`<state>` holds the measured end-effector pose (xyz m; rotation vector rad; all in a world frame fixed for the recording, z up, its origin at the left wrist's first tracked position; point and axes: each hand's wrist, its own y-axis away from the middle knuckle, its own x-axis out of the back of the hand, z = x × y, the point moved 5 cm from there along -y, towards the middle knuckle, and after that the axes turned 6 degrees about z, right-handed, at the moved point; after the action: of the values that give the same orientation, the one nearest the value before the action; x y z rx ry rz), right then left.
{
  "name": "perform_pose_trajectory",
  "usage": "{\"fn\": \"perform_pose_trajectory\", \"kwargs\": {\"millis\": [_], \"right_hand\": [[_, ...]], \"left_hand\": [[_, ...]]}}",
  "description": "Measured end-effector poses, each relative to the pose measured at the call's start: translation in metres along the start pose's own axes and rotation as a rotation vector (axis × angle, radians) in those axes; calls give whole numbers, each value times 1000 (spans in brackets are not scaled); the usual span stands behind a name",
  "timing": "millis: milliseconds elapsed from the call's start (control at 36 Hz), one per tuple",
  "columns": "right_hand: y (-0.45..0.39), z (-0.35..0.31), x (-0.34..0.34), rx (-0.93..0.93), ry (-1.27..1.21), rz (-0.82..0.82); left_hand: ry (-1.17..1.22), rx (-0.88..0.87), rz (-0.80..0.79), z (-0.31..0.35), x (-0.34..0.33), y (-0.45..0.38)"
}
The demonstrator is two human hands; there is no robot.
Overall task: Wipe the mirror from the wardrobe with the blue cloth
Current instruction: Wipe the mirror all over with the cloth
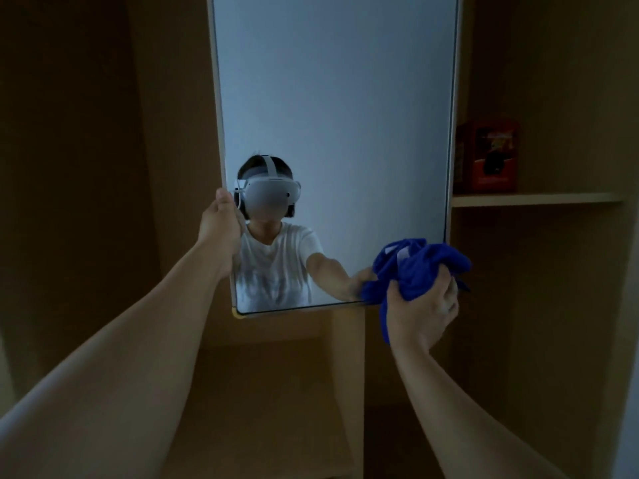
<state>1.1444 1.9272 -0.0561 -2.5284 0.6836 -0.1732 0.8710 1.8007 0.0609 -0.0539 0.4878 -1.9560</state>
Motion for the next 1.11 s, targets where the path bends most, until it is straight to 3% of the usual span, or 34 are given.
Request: {"fn": "perform_pose_trajectory", "kwargs": {"millis": [111,417,667,778,861,944,1000,1111], "right_hand": [[38,-6,-16,83,-7,-36],[126,-50,-35,558,27,-296],[153,-68,-48,739,-60,-418],[164,-83,-58,753,-116,-692],[172,-84,-60,676,-154,-1008],[167,-74,-53,510,-142,-1163],[158,-66,-47,327,-177,-1235],[139,-57,-32,-157,-495,-1351]], "left_hand": [[14,14,-16,0,-2,0],[-8,-47,-12,-1,-5,-1],[31,-34,-51,-2,-7,-3],[14,-52,-39,1,-6,0],[10,-21,-78,4,-5,-2],[-3,-21,-102,5,-3,0],[-12,-39,-96,8,1,2],[8,127,-110,4,10,11]]}}
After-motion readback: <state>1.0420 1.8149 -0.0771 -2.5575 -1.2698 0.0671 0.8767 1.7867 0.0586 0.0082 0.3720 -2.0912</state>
